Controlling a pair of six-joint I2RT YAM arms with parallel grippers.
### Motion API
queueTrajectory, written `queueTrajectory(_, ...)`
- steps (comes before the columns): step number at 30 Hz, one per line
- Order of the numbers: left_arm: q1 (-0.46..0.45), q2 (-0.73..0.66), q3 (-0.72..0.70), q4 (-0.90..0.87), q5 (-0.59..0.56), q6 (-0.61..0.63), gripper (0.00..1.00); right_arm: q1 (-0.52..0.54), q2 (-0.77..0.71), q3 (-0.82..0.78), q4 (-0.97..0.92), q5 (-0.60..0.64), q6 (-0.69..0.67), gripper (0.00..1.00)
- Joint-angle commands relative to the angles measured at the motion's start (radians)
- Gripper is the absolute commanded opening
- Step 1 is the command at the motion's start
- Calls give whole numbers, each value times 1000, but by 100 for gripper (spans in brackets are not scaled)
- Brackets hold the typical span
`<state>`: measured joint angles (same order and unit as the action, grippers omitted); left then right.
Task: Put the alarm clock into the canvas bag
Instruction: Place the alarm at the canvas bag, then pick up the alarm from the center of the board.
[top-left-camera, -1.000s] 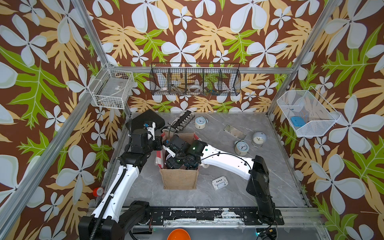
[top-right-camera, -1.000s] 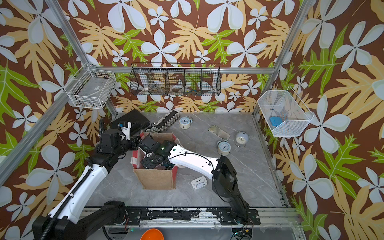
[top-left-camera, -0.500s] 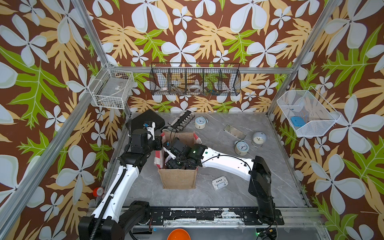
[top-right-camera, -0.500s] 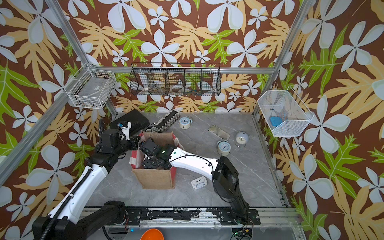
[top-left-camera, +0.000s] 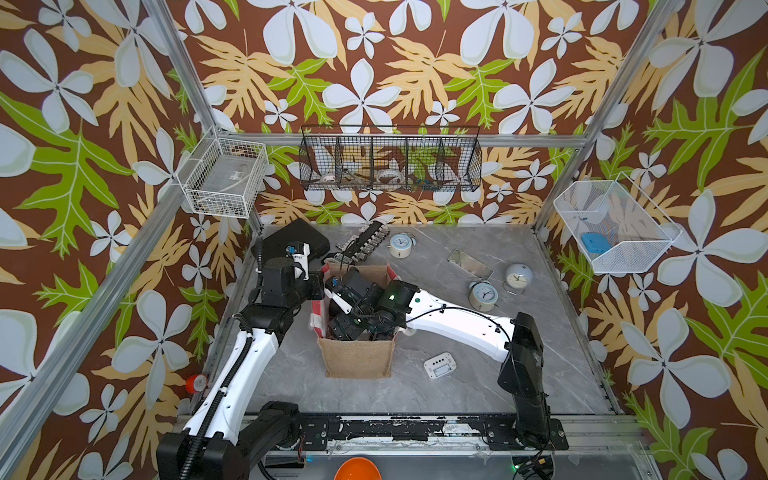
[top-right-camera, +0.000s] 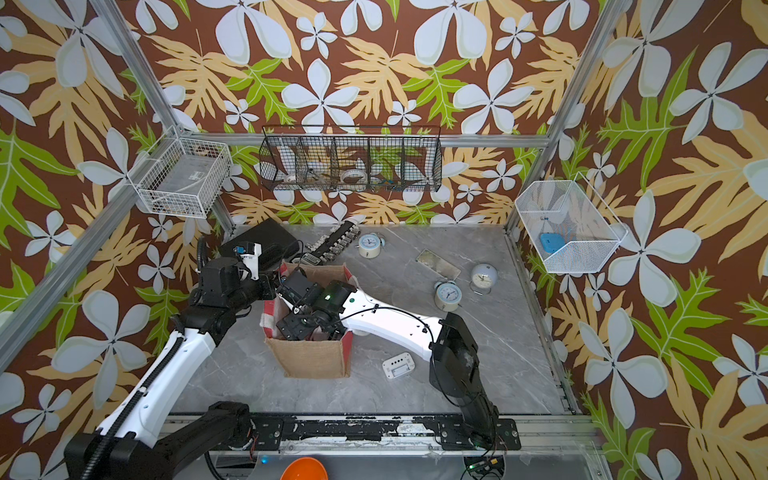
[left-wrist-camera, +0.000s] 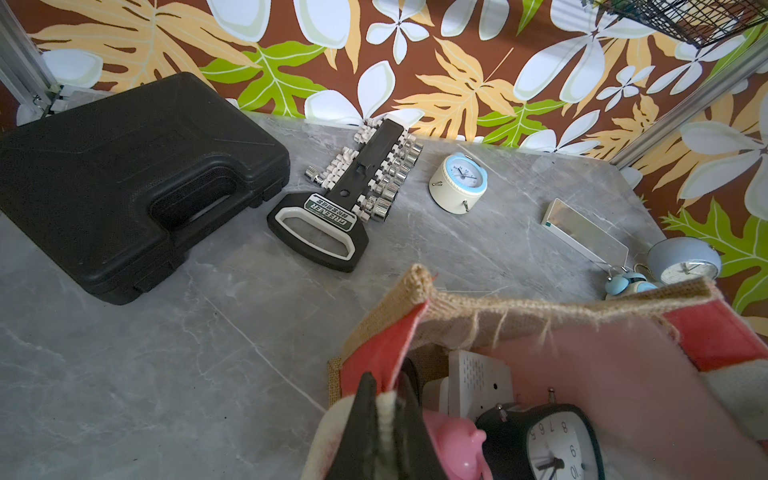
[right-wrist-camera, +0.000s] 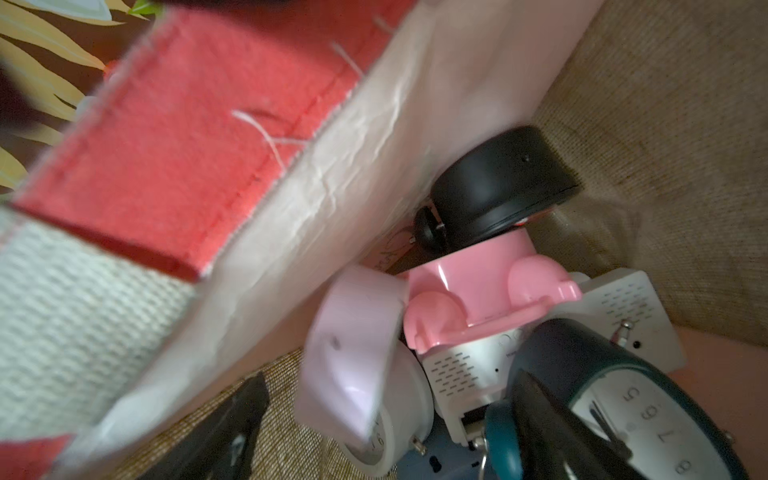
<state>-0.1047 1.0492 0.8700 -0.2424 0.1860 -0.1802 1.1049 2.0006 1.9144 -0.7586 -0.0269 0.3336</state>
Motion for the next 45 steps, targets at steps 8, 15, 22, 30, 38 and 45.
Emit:
queueTrajectory(8,0,-6,0,45,20,-1,0,-54,-97,85,-2,98,-76,93)
queueTrajectory(15,0,-3,-2,50,20,-2,0,-206,-131,87,45,106,-118,93)
queueTrajectory(22,1,-3,-6,54,16,-4,0,-414,-94,59,124,24,-134,92)
queueTrajectory(30,0,-9,-9,60,21,-5,0,-588,76,72,202,11,-213,91)
queueTrajectory(38,0,-9,-9,63,30,-7,0,-625,333,229,243,35,-292,94)
queueTrajectory(45,0,-8,-11,65,33,-7,0,-643,507,381,292,45,-315,100)
